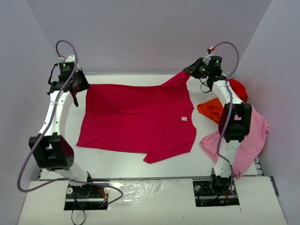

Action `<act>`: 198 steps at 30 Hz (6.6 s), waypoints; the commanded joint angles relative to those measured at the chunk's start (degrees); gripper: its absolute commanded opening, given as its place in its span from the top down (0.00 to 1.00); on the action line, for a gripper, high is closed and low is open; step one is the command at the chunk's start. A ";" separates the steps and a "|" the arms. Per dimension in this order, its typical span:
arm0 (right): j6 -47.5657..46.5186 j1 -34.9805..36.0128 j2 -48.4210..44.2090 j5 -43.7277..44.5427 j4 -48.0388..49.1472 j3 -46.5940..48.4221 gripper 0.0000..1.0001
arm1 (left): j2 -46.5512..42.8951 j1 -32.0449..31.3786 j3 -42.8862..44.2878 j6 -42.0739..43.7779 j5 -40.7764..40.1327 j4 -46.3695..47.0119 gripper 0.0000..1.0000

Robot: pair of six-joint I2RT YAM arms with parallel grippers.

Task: Fold and stack the t-shirts

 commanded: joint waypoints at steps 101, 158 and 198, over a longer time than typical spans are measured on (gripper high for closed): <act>-19.90 14.02 19.34 8.04 -6.06 13.05 1.00 | -12.51 -36.64 -33.28 -24.50 -3.64 19.66 1.00; -12.03 23.92 -25.19 34.07 -19.66 -48.75 1.00 | -0.48 -34.19 -40.25 -25.18 -13.01 8.97 1.00; -17.15 17.36 12.87 32.35 -16.49 1.91 1.00 | -24.58 -37.96 -38.16 -20.93 -24.17 2.65 0.11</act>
